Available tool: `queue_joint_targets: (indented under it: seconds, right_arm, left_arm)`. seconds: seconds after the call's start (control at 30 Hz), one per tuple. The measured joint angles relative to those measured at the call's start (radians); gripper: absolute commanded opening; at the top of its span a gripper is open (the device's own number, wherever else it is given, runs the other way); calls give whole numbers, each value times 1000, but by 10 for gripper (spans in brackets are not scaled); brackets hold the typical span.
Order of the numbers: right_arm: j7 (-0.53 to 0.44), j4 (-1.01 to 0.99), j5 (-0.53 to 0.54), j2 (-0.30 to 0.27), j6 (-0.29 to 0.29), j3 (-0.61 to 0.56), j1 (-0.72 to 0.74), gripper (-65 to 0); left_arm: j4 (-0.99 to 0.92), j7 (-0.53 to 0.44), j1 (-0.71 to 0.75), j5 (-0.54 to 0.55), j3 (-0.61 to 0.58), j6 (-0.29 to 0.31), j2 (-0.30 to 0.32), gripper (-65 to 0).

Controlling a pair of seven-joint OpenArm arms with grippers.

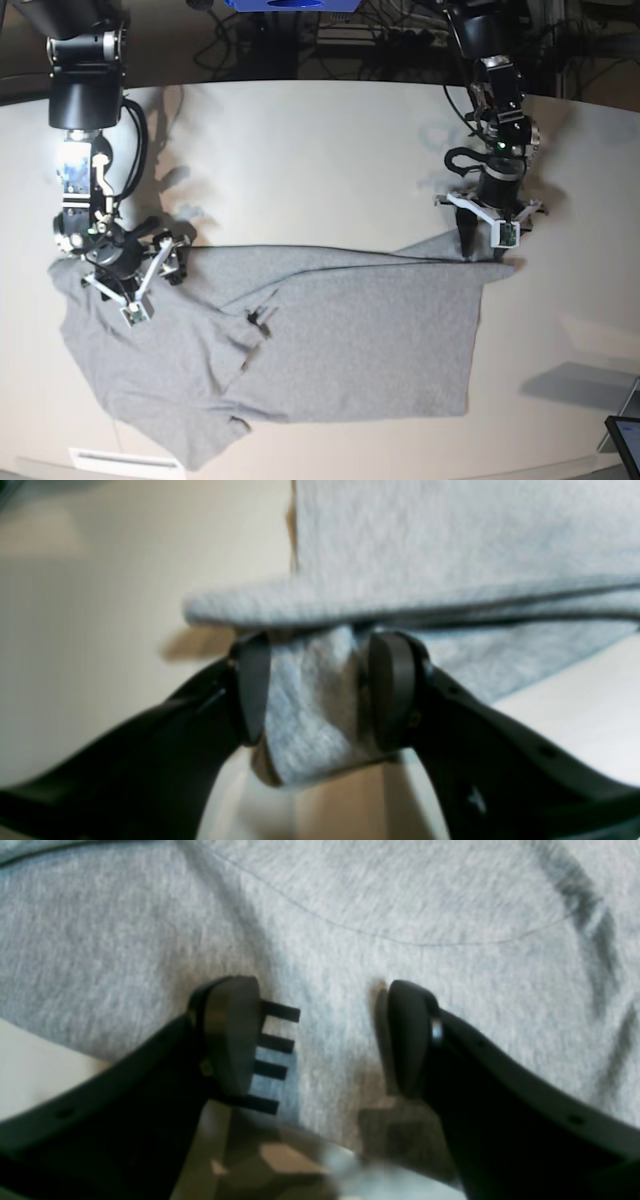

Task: Fold the T-shirt properly
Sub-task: 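Grasp the folded edge with both grippers and lift it slightly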

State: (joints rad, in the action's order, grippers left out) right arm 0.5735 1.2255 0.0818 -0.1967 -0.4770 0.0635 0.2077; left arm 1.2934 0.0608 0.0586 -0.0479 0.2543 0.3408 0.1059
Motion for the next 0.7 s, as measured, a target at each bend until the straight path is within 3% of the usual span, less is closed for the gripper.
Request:
queue_joint_targets:
  seconds: [0.33,0.53,0.7]
  right_arm:
    - [-42,15,24,-15,7,2,-47,-271]
    - [-80,22,42,-19,8,6,-84,-271]
    - [-80,68,44,-20,15,8,-121,-271]
  left_arm:
    - [27,-62,112,42,-121,-22,111,-341]
    - [111,-68,213,44,-124,-14,135,-341]
    - [194,-6,262,21,-121,-12,138,-341]
